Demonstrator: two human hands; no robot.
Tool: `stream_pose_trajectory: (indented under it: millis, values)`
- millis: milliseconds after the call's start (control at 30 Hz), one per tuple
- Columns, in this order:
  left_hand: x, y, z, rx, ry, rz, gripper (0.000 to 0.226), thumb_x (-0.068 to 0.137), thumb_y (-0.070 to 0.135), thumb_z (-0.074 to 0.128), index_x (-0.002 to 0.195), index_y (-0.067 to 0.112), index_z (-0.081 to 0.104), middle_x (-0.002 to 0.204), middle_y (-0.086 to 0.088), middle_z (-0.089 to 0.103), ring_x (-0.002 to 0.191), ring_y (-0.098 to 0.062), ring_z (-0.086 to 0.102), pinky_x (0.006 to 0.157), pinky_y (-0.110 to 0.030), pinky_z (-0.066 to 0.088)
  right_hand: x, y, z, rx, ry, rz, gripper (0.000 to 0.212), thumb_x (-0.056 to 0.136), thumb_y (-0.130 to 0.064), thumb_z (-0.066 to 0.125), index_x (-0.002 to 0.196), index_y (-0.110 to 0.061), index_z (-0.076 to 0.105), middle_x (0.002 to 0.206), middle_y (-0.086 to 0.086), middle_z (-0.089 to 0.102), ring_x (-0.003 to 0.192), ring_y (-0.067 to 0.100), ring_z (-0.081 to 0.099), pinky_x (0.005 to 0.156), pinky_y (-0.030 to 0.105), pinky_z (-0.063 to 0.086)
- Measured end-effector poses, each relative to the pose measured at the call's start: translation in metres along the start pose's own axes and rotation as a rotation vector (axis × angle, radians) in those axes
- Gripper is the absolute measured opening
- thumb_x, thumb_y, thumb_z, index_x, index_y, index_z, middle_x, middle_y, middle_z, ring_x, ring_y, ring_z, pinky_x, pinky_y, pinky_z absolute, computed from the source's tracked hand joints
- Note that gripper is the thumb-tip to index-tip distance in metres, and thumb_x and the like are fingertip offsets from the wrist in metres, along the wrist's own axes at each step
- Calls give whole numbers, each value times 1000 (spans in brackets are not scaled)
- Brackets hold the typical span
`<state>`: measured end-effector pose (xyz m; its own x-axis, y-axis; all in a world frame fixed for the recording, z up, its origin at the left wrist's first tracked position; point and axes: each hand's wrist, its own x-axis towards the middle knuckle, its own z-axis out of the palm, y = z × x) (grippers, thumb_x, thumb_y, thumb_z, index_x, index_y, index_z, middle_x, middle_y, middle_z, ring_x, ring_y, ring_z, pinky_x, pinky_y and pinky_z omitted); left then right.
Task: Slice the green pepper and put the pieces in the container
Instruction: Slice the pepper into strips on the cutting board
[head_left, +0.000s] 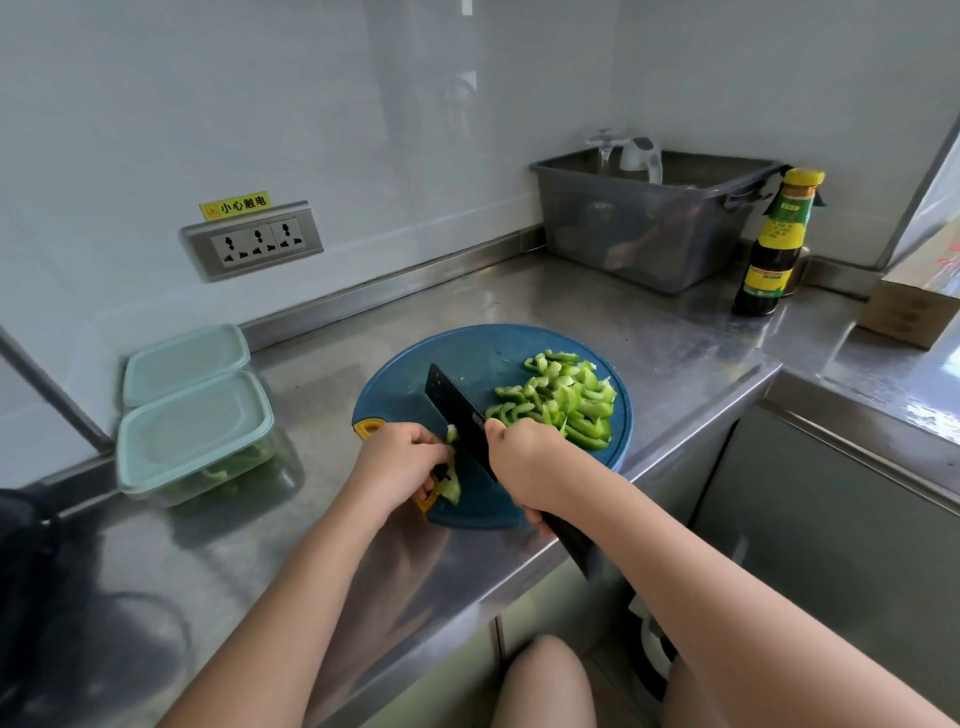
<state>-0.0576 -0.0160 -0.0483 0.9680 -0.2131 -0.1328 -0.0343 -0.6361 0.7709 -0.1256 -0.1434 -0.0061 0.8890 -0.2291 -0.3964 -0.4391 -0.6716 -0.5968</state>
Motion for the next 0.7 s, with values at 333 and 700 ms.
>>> stream_pose_trajectory:
  millis: [333, 700]
  values:
    - [1, 9, 0, -234, 63, -99, 16, 87, 16, 61, 79, 5, 69, 64, -2, 66, 37, -6, 46, 38, -17, 34, 10, 4, -69, 292, -172, 32, 52, 92, -59, 30, 67, -16, 44, 39, -5, 39, 30, 13, 34, 39, 16, 31]
    - [4, 38, -58, -41, 64, 41, 12, 91, 11, 55, 101, 15, 61, 88, -1, 68, 53, -10, 61, 46, -17, 47, 46, -17, -114, -402, 156, -390, 60, 91, -54, 44, 58, -5, 51, 33, 2, 48, 31, 20, 47, 52, 30, 50]
